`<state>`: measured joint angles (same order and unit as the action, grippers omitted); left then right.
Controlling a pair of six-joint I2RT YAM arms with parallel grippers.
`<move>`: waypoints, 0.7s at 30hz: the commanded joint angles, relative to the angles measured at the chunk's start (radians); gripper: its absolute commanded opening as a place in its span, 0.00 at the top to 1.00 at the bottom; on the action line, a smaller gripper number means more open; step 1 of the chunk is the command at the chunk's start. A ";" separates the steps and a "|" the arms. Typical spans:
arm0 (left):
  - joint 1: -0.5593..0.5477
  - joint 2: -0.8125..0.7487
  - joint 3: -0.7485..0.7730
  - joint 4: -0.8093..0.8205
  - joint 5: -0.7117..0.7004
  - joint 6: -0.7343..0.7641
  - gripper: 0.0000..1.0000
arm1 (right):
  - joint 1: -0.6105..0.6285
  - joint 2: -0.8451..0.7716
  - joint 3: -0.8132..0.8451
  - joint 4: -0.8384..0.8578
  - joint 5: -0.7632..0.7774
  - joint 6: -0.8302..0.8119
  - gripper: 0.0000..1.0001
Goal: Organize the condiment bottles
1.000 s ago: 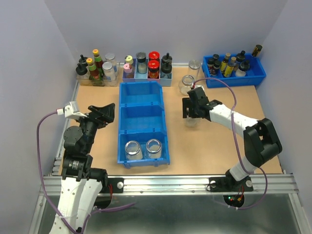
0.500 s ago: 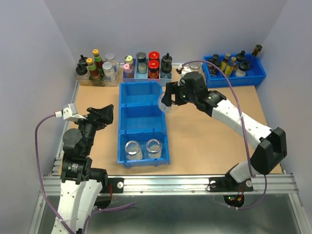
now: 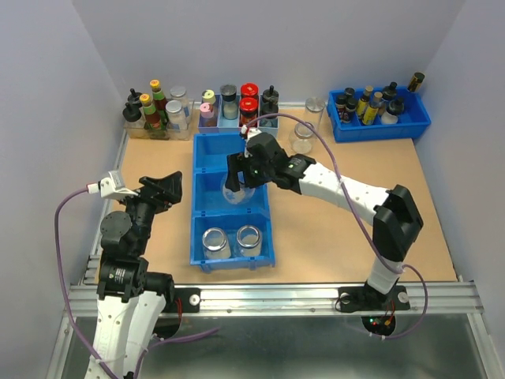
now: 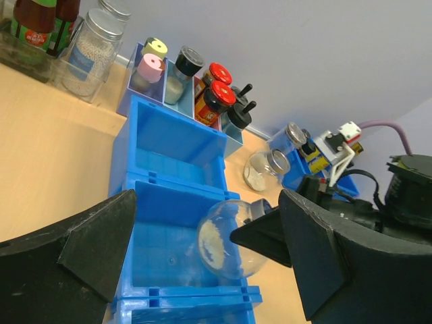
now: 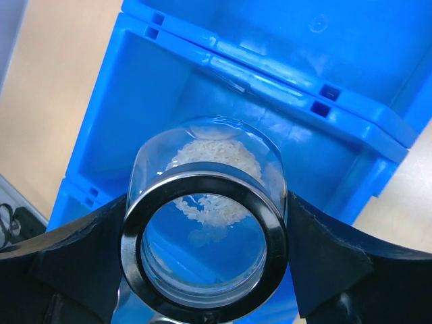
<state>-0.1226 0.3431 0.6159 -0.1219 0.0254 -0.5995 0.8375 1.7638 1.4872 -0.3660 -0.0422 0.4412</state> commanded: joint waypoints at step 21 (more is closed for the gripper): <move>0.000 -0.009 0.019 0.057 0.010 -0.003 0.03 | 0.161 0.321 0.335 -0.004 0.378 0.177 1.00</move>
<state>-0.1226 0.3424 0.6159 -0.1223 0.0257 -0.6018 0.9859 2.0907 1.7229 -0.3962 0.2646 0.5846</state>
